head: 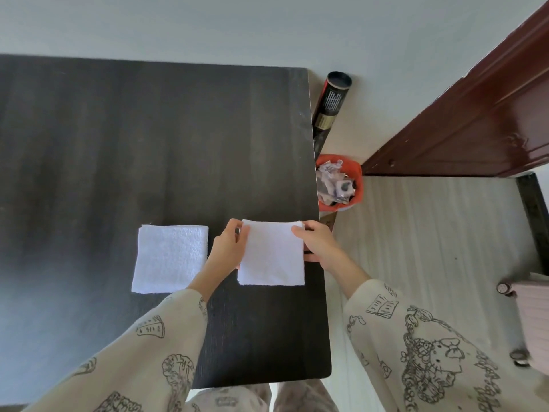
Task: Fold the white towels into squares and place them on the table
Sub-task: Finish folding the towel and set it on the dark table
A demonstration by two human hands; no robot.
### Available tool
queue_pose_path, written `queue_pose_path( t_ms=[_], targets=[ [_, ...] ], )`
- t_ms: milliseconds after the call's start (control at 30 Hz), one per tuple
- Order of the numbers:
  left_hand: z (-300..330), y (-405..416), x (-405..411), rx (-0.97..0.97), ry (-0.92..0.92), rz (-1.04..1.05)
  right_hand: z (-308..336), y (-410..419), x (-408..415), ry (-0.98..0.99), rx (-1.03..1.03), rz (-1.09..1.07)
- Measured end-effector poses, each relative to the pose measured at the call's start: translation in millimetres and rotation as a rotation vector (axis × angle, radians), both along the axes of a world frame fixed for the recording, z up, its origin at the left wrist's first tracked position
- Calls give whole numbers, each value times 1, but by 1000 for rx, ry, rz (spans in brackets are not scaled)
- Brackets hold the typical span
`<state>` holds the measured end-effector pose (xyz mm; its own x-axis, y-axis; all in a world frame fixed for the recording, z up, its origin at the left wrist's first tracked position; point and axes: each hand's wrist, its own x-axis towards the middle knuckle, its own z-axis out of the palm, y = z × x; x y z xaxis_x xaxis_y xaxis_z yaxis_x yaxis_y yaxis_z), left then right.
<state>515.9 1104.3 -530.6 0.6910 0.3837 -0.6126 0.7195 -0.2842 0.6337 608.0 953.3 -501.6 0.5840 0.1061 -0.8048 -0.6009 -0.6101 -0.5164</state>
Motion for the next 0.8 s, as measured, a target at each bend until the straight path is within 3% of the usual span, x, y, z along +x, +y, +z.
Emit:
queue_pose_path(
  t_ms=[467, 800],
  targets=[
    [-4, 4, 5, 79, -21, 6, -13, 3, 0, -209, -94, 7],
    [-3, 12, 4, 38, -24, 13, -10, -2, -7, -188, -75, -60]
  ],
)
